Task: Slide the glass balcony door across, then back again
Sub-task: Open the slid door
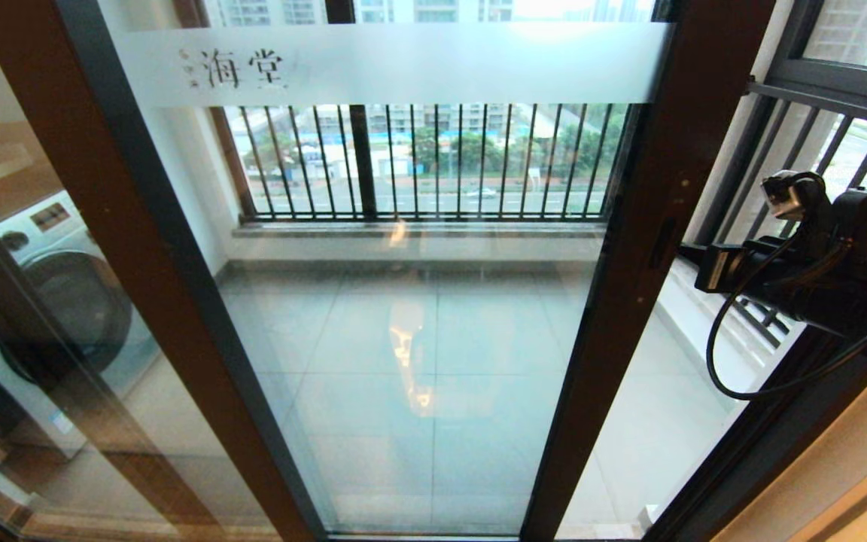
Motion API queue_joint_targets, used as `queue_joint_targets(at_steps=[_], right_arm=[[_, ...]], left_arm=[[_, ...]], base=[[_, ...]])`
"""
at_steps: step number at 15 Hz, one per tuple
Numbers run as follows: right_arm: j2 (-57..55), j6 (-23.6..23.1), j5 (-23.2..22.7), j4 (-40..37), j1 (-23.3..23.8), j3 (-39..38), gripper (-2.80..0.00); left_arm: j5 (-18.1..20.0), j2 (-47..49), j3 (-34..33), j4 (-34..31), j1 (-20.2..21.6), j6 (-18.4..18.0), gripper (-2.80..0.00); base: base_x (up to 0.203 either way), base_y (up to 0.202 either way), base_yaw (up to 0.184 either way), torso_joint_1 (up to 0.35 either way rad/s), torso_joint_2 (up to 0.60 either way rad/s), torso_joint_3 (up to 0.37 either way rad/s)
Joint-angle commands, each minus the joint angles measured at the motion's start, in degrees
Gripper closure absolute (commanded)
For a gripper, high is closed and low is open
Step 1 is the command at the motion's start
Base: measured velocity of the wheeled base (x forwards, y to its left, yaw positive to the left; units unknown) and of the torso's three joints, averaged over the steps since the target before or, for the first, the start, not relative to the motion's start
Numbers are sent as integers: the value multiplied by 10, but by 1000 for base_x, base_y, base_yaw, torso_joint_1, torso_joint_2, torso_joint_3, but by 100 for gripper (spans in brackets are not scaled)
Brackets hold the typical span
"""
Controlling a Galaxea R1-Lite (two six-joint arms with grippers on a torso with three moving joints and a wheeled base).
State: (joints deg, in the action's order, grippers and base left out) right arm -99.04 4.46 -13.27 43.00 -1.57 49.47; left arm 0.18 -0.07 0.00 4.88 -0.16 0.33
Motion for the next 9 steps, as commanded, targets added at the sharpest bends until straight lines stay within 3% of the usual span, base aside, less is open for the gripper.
queue_joint_targets(at_steps=[1, 4, 9], right_arm=[[0, 0, 1, 3, -1, 0, 0], [0, 1, 31, 3, -19, 0, 0], [0, 1, 33, 4, -24, 0, 0]], left_arm=[[0, 1, -19, 0, 0, 0, 0], [0, 1, -19, 0, 0, 0, 0], [0, 1, -19, 0, 0, 0, 0]], base=[[0, 0, 0, 0, 0, 0], [0, 0, 0, 0, 0, 0], [0, 0, 0, 0, 0, 0]])
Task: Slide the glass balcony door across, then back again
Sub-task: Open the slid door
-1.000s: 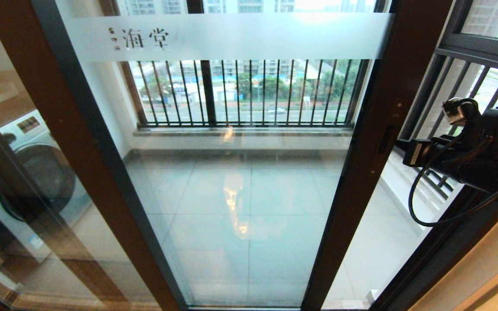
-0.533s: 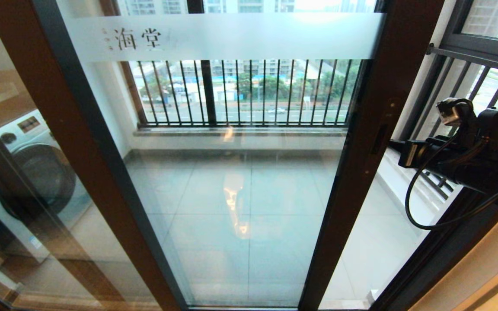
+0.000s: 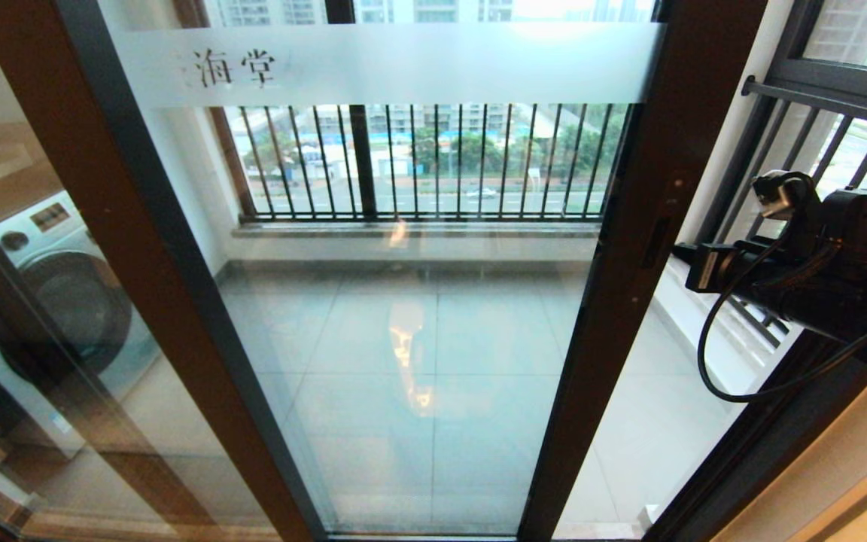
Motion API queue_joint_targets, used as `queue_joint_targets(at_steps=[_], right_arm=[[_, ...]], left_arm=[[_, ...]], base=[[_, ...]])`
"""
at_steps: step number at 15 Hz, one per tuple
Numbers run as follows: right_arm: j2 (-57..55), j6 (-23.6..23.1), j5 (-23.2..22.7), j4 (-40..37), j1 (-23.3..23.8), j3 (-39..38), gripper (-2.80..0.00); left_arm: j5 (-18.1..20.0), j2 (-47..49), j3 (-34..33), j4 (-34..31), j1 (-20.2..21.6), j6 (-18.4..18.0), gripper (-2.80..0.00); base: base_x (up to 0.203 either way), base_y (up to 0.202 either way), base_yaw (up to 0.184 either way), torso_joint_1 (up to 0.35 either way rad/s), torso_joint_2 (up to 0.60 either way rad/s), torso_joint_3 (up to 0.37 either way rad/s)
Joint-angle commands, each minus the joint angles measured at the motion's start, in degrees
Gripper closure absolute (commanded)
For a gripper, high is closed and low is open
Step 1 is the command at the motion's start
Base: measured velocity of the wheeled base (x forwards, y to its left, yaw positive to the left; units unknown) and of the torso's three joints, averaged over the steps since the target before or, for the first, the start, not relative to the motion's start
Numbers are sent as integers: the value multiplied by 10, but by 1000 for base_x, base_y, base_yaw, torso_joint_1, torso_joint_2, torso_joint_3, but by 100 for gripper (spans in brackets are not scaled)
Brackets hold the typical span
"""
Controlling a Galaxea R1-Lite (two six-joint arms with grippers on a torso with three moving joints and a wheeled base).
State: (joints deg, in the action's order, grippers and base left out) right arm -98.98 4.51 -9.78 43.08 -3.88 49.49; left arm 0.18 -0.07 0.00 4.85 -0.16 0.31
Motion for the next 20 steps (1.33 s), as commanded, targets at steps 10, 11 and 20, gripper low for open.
queue_joint_targets(at_steps=[10, 11, 20], right_arm=[[-1, 0, 14, 3, -22, -3, 0], [-1, 0, 14, 3, -25, -3, 0], [-2, 0, 16, 2, -33, -5, 0]], left_arm=[[0, 1, -19, 1, 0, 0, 0], [0, 1, -19, 0, 0, 0, 0], [0, 1, -19, 1, 0, 0, 0]], base=[[0, 0, 0, 0, 0, 0], [0, 0, 0, 0, 0, 0], [0, 0, 0, 0, 0, 0]])
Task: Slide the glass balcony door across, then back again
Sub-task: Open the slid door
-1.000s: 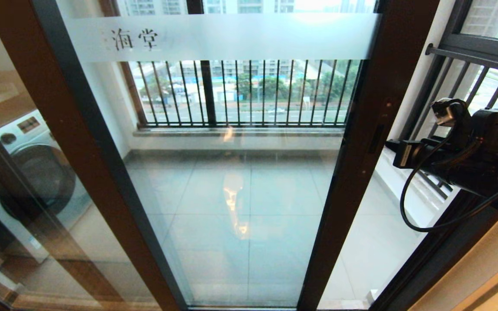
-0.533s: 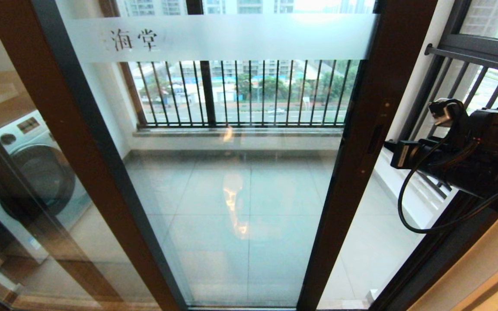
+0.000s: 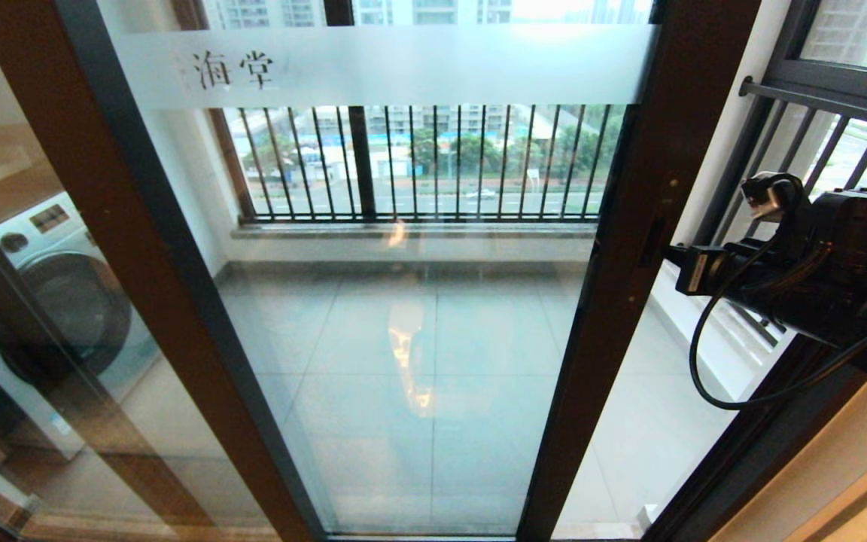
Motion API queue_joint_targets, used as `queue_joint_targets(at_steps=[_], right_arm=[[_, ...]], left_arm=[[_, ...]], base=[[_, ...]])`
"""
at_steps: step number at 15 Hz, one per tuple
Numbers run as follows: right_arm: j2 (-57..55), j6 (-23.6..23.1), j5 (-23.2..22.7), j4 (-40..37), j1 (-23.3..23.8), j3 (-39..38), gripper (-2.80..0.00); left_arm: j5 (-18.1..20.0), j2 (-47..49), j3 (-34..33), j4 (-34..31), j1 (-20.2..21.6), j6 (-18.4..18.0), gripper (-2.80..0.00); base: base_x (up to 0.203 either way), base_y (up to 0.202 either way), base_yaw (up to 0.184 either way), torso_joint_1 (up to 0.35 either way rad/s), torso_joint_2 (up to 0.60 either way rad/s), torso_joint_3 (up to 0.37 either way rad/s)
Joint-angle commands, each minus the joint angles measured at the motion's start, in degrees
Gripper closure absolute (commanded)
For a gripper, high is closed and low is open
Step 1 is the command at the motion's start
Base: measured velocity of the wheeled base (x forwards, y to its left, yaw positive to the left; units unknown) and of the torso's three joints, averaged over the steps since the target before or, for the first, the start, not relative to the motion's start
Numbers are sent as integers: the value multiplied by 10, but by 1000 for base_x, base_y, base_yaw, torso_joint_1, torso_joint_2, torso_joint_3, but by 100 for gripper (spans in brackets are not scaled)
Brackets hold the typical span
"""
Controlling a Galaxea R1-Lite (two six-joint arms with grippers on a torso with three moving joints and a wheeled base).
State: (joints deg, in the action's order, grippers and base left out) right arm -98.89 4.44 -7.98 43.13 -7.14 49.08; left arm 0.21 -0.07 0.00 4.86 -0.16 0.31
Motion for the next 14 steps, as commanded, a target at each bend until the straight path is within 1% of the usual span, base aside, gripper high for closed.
queue_joint_targets(at_steps=[1, 3, 4, 7, 12, 14], right_arm=[[-4, 0, 2, 2, 2, 0, 0], [-1, -4, 3, 3, 16, -13, 0], [2, -13, 1, 5, 21, -17, 0], [22, -12, -3, 7, 38, -20, 0], [56, -11, -53, 3, 91, -34, 0], [62, -10, -64, -2, 115, -34, 0]], left_arm=[[0, 1, -19, 1, 0, 0, 0], [0, 1, -19, 1, 0, 0, 0], [0, 1, -19, 1, 0, 0, 0], [0, 1, -19, 1, 0, 0, 0], [0, 1, -19, 1, 0, 0, 0], [0, 1, -19, 1, 0, 0, 0]], base=[[0, 0, 0, 0, 0, 0], [0, 0, 0, 0, 0, 0], [0, 0, 0, 0, 0, 0], [0, 0, 0, 0, 0, 0], [0, 0, 0, 0, 0, 0], [0, 0, 0, 0, 0, 0]])
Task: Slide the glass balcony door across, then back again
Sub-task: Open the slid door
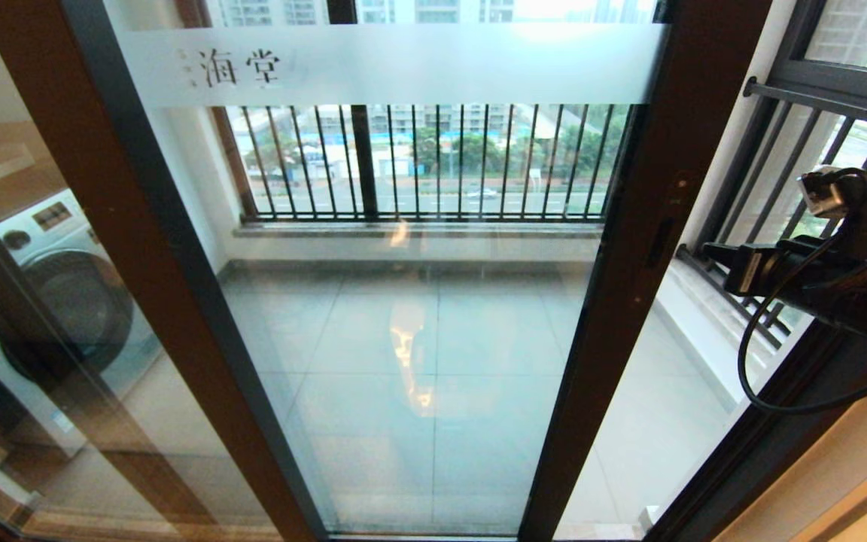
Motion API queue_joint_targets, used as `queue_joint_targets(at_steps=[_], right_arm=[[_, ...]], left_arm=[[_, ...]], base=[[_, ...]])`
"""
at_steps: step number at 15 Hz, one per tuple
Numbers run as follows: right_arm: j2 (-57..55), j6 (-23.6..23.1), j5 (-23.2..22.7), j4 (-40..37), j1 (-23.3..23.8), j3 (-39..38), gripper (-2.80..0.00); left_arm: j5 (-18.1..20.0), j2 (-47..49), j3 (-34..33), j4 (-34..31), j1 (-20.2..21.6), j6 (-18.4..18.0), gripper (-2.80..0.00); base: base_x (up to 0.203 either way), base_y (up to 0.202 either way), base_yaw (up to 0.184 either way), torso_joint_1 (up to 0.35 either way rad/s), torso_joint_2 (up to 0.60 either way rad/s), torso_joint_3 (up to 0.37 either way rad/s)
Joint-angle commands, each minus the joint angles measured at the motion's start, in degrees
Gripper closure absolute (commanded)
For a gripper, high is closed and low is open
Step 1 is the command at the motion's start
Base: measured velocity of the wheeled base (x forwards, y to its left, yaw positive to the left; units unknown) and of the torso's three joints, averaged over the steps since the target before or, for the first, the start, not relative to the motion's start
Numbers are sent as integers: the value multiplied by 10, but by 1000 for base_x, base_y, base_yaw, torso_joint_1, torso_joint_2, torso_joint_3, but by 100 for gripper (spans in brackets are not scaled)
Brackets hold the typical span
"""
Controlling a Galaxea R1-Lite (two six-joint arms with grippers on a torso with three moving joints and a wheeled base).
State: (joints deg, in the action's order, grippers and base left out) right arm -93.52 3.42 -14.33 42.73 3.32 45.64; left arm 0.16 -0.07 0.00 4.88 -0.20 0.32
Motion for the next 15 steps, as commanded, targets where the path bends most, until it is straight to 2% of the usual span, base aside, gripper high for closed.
queue_joint_targets(at_steps=[1, 8, 15], right_arm=[[4, 1, -2, 0, 18, 5, 0], [-102, 5, -7, 4, 18, 85, 0], [-110, 4, 7, 6, -23, 88, 0]], left_arm=[[0, 1, -19, 0, 0, 0, 0], [0, 1, -19, 0, 1, 0, 0], [0, 1, -19, 0, 0, 0, 0]], base=[[0, 0, 0, 0, 0, 0], [0, 0, 0, 0, 0, 0], [0, 0, 0, 0, 0, 0]])
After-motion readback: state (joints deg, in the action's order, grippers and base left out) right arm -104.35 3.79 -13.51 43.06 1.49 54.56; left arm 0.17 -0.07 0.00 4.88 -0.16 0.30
